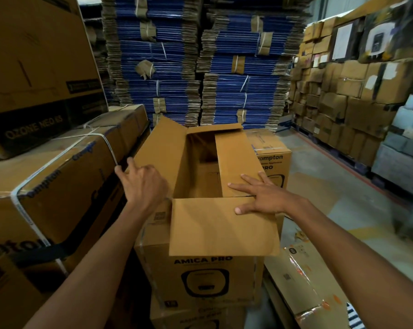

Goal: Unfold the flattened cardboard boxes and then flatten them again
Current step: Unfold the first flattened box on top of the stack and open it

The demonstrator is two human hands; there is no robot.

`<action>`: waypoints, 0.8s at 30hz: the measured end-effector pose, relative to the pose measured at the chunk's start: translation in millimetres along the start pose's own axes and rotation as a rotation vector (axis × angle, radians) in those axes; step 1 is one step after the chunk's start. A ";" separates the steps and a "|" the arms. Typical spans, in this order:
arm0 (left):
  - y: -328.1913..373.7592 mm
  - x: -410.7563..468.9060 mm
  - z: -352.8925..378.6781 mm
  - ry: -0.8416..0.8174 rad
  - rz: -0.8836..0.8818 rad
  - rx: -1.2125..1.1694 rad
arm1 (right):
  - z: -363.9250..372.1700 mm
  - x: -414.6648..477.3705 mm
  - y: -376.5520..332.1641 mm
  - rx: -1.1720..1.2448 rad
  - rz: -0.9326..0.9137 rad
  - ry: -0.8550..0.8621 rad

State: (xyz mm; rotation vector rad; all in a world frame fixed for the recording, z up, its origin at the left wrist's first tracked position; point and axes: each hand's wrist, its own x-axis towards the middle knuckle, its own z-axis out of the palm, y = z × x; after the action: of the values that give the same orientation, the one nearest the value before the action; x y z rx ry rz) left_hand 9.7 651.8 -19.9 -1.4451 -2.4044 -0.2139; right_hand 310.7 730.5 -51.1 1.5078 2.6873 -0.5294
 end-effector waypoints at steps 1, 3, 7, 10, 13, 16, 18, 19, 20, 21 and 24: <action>-5.7 2.1 2.0 -0.092 -0.028 -0.076 | 0.0 -0.3 0.0 0.008 -0.003 -0.001; -13.6 1.5 10.3 -0.252 -0.046 -0.238 | -0.2 -1.9 -1.6 0.013 -0.008 0.003; -21.6 -1.4 35.8 -0.395 -0.081 -0.370 | -3.5 -2.7 -9.4 -0.056 0.001 0.034; -21.4 -2.7 38.8 -0.395 -0.129 -0.443 | -7.8 -2.4 -29.7 -0.205 -0.026 0.138; -22.0 -10.3 24.4 -0.411 -0.082 -0.507 | -6.7 -5.1 -69.6 -0.125 -0.134 0.255; -10.7 -24.0 9.0 -0.530 -0.033 -0.515 | 6.0 -1.4 -110.1 0.143 -0.114 0.194; 6.4 -37.8 1.2 -0.573 0.121 -0.386 | 13.1 7.5 -125.1 0.162 -0.052 0.154; 15.5 -46.0 -1.5 -0.565 0.204 -0.325 | 14.2 12.0 -128.5 0.157 -0.017 0.152; 22.5 -55.0 -2.8 -0.528 0.262 -0.284 | 13.9 16.0 -129.6 0.157 0.018 0.158; 27.5 -62.9 -3.0 -0.485 0.302 -0.278 | 12.7 19.4 -128.3 0.158 0.045 0.172; 35.8 -79.2 2.2 -0.437 0.349 -0.416 | 5.3 24.2 -118.4 0.138 0.140 0.200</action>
State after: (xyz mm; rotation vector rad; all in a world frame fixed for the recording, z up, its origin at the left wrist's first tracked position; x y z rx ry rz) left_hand 75.0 603.7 -51.2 -2.2780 -2.4667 -0.3601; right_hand 198.5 692.4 -26.8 1.8626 2.7083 -0.5980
